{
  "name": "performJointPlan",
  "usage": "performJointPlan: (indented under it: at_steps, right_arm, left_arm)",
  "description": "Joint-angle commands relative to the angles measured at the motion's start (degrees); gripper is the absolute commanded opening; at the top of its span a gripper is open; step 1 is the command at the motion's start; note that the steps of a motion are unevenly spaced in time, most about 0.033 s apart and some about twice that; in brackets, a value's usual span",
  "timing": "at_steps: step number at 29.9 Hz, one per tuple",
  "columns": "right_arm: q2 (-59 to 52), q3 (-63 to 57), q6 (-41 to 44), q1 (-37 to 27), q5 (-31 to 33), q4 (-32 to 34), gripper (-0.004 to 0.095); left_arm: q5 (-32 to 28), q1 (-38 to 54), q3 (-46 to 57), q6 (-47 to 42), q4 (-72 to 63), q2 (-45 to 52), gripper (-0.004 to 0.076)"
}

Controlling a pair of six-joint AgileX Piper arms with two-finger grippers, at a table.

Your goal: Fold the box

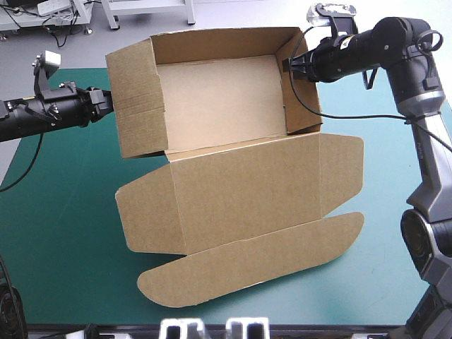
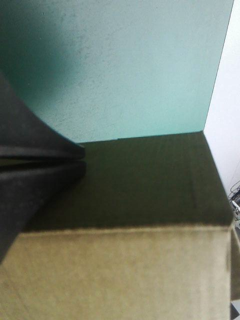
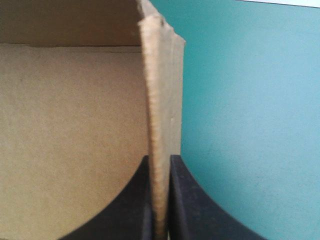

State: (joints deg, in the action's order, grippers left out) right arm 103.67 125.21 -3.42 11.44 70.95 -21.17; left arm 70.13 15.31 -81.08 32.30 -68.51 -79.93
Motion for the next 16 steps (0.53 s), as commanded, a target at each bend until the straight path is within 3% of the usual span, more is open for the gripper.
performJointPlan:
  at_steps: [1, 11, 16]
  right_arm:
    - [-2.4, 1.68, 0.79, 0.14, -5.04, -5.8, -0.0018]
    - [0.0, 1.68, 0.79, 0.67, -6.26, -5.81, -0.0018]
    - [1.31, 1.68, 0.79, 0.76, -6.26, -7.47, -0.0018]
  left_arm:
    - [3.55, -1.43, -1.87, -0.5, -3.94, 2.12, -0.0008]
    - [3.55, -5.35, -1.87, 3.47, -4.89, 2.12, -0.0002]
    - [3.55, -5.35, -1.87, 4.26, -5.03, 2.12, 0.0083]
